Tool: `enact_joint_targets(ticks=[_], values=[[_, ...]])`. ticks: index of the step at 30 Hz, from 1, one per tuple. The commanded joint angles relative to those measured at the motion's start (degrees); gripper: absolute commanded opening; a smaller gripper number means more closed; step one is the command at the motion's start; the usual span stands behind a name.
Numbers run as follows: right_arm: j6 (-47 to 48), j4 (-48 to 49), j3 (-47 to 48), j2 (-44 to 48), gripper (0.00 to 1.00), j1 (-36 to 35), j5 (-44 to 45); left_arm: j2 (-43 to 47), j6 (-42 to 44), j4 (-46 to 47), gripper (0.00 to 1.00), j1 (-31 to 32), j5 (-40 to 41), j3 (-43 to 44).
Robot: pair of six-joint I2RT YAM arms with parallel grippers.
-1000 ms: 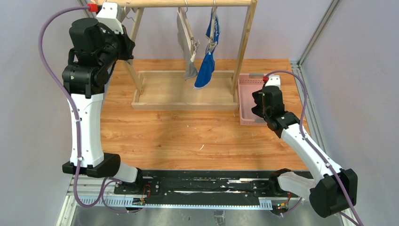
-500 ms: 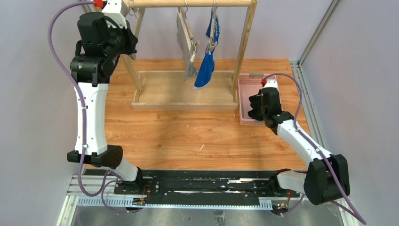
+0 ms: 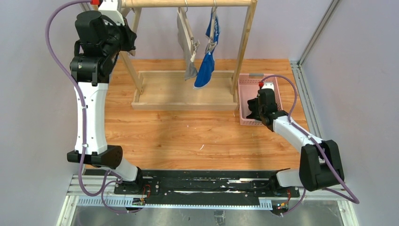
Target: Remove the underwear clipped to the hanger
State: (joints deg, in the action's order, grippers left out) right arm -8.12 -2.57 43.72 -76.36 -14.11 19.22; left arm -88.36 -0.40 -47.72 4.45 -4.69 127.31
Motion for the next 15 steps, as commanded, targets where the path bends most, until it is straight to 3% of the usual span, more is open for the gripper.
enact_joint_targets(ticks=[1,12,15], values=[[-2.0,1.5,-0.4,-1.4,0.01,0.9,-0.3,-0.9,-0.8,4.1,0.0,-0.9,-0.8,0.3],[-1.9,0.6,-0.3,-1.7,0.01,1.0,-0.4,-4.2,-0.3,2.7,0.0,-1.6,-2.5,1.4],[-1.7,0.3,0.0,-2.3,0.01,0.9,-0.3,-3.2,-0.7,3.6,0.12,-1.6,-2.5,-0.2]])
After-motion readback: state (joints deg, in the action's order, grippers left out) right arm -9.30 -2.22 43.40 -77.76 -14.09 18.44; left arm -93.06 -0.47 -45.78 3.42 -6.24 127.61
